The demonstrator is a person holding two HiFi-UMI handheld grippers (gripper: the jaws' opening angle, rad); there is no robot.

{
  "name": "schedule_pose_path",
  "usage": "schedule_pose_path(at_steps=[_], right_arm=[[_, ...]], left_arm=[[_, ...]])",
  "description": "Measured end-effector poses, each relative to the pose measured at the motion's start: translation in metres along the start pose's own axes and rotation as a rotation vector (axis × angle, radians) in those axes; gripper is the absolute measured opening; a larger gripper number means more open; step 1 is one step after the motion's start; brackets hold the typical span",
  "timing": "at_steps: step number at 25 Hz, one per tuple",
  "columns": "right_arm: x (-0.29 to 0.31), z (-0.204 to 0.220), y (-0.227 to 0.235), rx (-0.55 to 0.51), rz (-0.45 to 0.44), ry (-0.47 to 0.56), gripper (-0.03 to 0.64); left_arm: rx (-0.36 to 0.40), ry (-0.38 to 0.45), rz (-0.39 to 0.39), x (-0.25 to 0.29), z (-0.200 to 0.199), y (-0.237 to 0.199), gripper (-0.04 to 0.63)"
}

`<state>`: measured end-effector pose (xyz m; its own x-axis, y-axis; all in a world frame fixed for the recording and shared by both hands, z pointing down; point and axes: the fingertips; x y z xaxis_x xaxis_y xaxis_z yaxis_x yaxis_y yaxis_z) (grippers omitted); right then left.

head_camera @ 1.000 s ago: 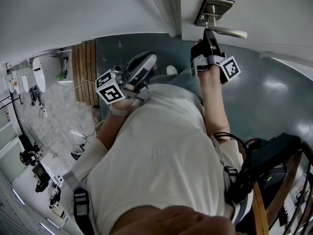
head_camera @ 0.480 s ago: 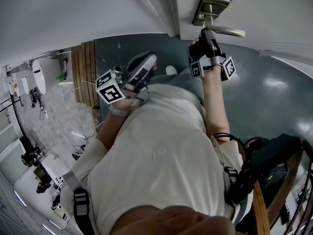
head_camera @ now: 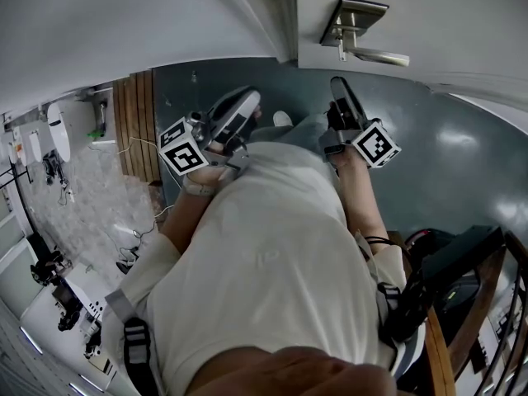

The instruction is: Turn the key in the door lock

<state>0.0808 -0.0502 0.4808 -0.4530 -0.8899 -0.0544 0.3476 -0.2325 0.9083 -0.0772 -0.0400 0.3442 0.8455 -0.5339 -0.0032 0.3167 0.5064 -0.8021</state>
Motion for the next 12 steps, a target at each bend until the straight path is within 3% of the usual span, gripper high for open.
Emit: schedule_pose_path(at_steps=[4, 6, 9, 12], right_arm=[[-0.003, -0.016, -0.024, -1.092, 0.209, -0.249, 0.12], [0.004, -0.017, -0.033, -1.474, 0.29, -0.359, 0.12], [0.013, -0.009, -0.019, -1.824, 0.397, -0.488, 0.12], [0.025, -0.006, 0.0, -1.973, 0.46, -0.559, 0.119]], left_arm=[[-0.008, 0.009, -0.003, -0.001, -0.003, -0.004, 0.009], [-0.013, 0.011, -0.003, -0.002, -0.003, -0.005, 0.009], [-0.016, 0.011, -0.004, -0.004, -0.002, -0.004, 0.009], [-0.017, 0.014, -0.009, -0.008, -0.002, -0.004, 0.009]])
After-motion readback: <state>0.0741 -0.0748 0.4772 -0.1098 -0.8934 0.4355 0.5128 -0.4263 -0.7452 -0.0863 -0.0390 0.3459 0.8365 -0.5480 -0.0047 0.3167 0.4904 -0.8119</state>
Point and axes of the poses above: the fingertips, and each gripper's own axes: x forward along the fingers, y to its right, z out of its underside, and after that the axes turned 11 degrees about -z, right-handed
